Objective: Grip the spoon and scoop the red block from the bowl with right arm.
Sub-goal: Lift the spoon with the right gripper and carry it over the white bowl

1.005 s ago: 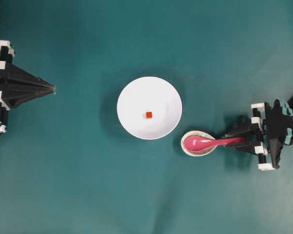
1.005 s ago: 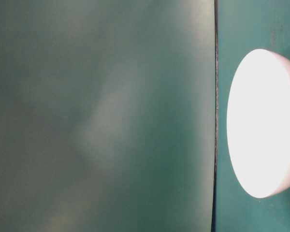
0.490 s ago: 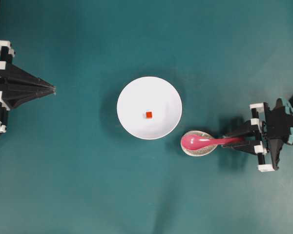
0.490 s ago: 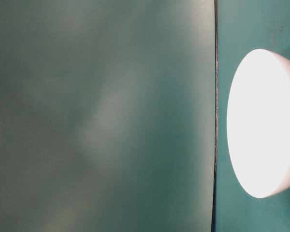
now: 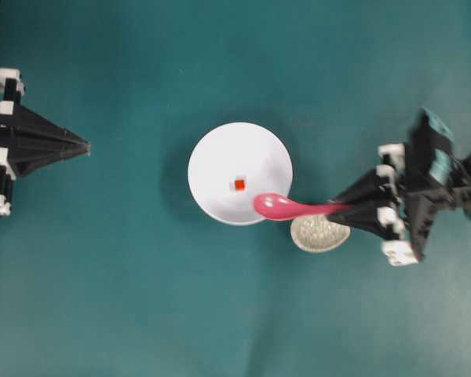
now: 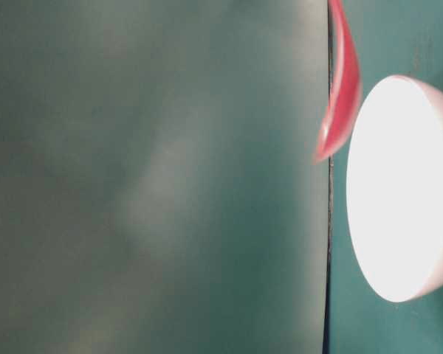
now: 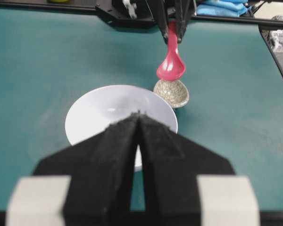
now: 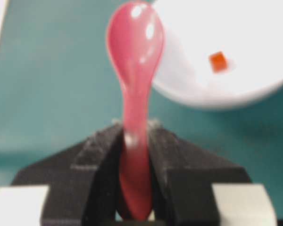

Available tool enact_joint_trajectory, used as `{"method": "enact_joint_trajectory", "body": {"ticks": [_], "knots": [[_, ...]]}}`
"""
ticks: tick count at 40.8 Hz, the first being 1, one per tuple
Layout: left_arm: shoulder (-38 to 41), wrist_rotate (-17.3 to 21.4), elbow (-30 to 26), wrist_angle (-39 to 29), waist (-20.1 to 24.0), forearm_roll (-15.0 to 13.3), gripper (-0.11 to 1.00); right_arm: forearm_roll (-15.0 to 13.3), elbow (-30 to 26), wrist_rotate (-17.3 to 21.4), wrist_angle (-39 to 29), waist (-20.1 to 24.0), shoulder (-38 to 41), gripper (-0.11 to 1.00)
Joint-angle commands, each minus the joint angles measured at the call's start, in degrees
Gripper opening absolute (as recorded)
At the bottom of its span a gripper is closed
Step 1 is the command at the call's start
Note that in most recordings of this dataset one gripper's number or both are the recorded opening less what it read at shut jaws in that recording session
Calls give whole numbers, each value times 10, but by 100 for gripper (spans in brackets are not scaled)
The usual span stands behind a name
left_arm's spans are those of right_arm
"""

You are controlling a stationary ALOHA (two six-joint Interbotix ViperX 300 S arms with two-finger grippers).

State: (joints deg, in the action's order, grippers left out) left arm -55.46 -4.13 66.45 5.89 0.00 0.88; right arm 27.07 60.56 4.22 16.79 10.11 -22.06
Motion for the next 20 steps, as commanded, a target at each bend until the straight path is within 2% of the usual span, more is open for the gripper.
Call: {"method": "enact_joint_trajectory", "body": {"ticks": [1, 4, 6, 12, 20], "knots": [[2, 1, -17, -1, 1, 1, 0, -1, -80, -1, -214, -71, -17, 22], [2, 1, -17, -3, 1, 1, 0, -14, -143, -1, -355, -126, -7, 22], [2, 1, -17, -3, 1, 1, 0, -25, -179, 0, -417, -149, 4, 22], [3, 2, -16, -7, 1, 1, 0, -63, -272, 4, -543, -185, 53, 22], [4, 2, -16, -18, 1, 1, 0, -93, -353, 7, -641, -187, 128, 22]]}}
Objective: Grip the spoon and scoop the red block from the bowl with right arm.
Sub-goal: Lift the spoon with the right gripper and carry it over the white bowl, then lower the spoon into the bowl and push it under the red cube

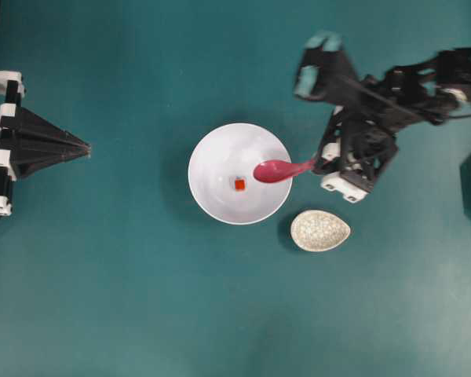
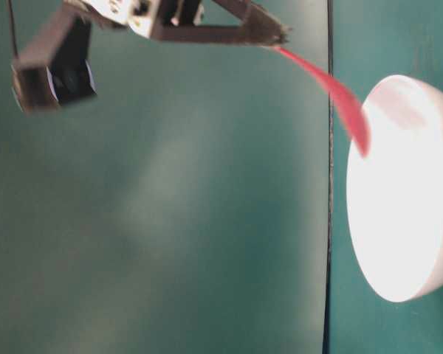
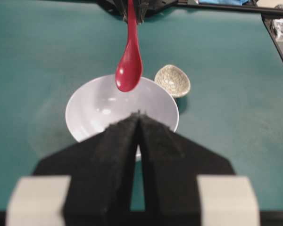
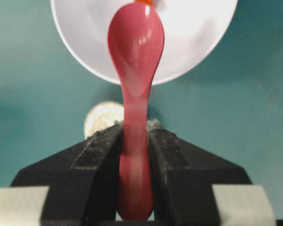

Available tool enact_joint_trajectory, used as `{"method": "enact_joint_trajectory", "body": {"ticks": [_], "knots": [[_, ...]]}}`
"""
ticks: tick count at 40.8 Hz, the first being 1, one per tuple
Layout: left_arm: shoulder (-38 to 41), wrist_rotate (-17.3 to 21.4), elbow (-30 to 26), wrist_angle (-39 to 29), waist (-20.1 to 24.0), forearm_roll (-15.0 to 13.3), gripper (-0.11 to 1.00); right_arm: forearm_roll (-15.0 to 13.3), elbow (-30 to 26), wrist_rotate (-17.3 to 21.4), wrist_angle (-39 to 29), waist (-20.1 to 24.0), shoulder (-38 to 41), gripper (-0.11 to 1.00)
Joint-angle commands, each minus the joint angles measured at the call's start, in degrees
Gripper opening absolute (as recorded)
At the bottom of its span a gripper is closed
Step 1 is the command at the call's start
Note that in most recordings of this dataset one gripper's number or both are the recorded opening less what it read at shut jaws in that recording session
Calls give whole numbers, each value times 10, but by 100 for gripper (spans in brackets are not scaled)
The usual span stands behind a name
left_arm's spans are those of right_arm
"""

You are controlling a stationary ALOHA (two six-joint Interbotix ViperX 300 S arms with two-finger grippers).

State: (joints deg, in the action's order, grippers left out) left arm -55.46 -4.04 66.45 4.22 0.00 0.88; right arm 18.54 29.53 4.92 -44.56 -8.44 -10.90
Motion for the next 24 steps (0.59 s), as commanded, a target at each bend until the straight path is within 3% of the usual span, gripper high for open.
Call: {"method": "enact_joint_trajectory", "body": {"ticks": [1, 11, 24], "knots": [[4, 1, -16, -2, 1, 1, 0, -11, -51, -1, -33, -2, 23, 22], [4, 1, -16, -11, 1, 1, 0, -49, -96, -2, -48, -2, 73, 22], [1, 2, -16, -32, 1, 1, 0, -52, -98, -8, -47, 5, 108, 22]]}}
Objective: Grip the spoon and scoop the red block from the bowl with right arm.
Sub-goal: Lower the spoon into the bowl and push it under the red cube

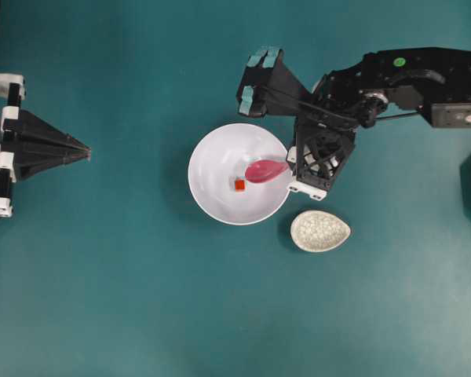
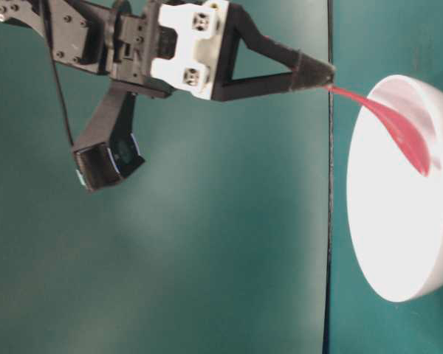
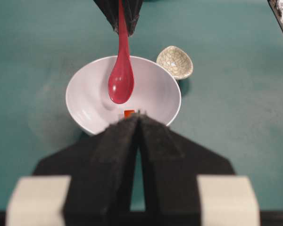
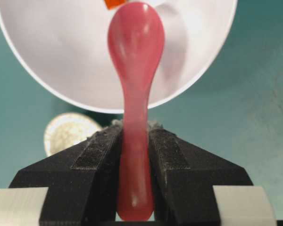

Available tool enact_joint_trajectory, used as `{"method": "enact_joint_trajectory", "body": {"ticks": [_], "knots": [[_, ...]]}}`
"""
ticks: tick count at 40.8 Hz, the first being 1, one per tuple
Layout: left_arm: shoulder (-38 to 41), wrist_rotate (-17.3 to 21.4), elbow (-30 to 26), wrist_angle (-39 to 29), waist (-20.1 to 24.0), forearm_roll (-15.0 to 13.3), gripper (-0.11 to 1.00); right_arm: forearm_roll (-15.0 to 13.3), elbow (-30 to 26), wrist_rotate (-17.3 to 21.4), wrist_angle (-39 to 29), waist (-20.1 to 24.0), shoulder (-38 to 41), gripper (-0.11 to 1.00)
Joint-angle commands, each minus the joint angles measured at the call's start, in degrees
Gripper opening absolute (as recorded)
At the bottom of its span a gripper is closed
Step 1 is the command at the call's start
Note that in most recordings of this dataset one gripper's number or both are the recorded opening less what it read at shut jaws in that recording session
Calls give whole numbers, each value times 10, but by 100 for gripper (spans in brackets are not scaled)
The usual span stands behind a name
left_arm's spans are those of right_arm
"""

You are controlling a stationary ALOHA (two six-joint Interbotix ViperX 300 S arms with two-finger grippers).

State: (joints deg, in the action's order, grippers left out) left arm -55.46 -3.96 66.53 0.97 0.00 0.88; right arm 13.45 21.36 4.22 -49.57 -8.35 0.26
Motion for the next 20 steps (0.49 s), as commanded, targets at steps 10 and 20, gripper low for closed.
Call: {"method": "enact_joint_trajectory", "body": {"ticks": [10, 20], "knots": [[1, 9, -17, 1, 1, 1, 0, -1, -24, -4, 6, 19, 21, 22], [1, 12, -17, 0, 1, 1, 0, -1, -52, -6, 29, 26, 45, 22]]}}
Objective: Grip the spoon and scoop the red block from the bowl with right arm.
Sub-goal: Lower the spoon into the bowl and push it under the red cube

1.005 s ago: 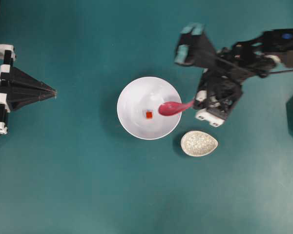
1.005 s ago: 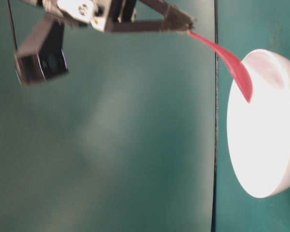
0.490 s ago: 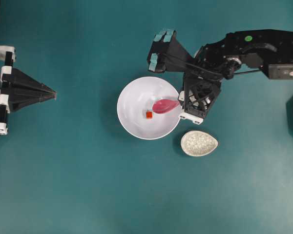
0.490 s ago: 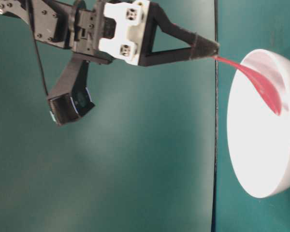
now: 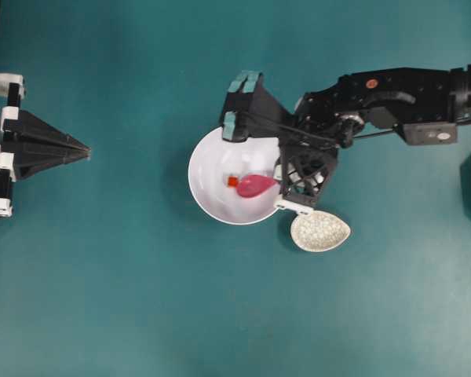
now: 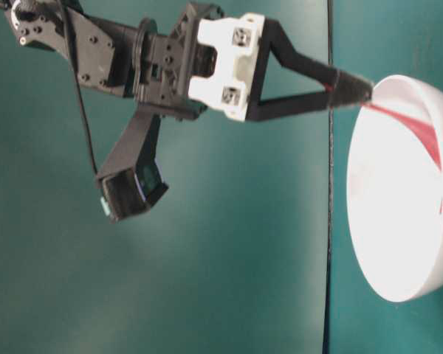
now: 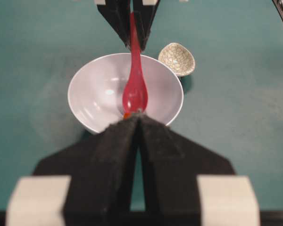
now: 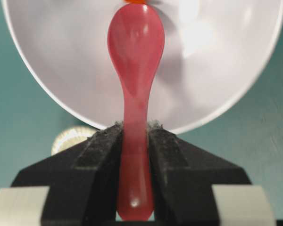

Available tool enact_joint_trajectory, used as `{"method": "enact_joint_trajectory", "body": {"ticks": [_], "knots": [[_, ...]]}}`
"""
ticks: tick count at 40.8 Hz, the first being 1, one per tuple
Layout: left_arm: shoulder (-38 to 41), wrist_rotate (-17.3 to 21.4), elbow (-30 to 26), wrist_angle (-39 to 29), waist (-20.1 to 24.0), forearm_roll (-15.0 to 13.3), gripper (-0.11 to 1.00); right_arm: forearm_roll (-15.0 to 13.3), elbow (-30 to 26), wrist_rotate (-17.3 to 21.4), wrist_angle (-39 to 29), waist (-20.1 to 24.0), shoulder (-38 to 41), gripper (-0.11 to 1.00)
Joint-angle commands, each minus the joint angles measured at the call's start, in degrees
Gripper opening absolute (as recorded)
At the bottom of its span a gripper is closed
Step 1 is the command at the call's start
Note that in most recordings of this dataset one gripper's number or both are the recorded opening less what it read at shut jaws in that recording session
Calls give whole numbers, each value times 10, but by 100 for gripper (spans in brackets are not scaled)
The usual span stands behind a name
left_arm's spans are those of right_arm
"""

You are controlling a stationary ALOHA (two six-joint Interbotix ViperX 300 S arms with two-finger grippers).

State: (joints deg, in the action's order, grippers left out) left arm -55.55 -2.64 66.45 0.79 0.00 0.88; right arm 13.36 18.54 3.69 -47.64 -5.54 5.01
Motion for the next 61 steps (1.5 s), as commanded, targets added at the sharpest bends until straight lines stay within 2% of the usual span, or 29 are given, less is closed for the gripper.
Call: {"method": "enact_joint_trajectory", "body": {"ticks": [1, 17, 23, 30, 61], "knots": [[2, -1, -16, 2, 1, 1, 0, 0, -27, -2, 13, -2, 0, 22], [1, -2, -16, 0, 1, 1, 0, -11, -34, 8, 18, -2, 9, 22], [1, -2, -16, -9, 1, 1, 0, -11, -18, 9, -15, -3, -4, 22], [-2, -2, -16, -14, 1, 1, 0, -11, -1, 11, -18, -6, -17, 22], [-2, -1, -15, -14, 1, 1, 0, -11, -4, 21, 114, -19, -16, 22]]}}
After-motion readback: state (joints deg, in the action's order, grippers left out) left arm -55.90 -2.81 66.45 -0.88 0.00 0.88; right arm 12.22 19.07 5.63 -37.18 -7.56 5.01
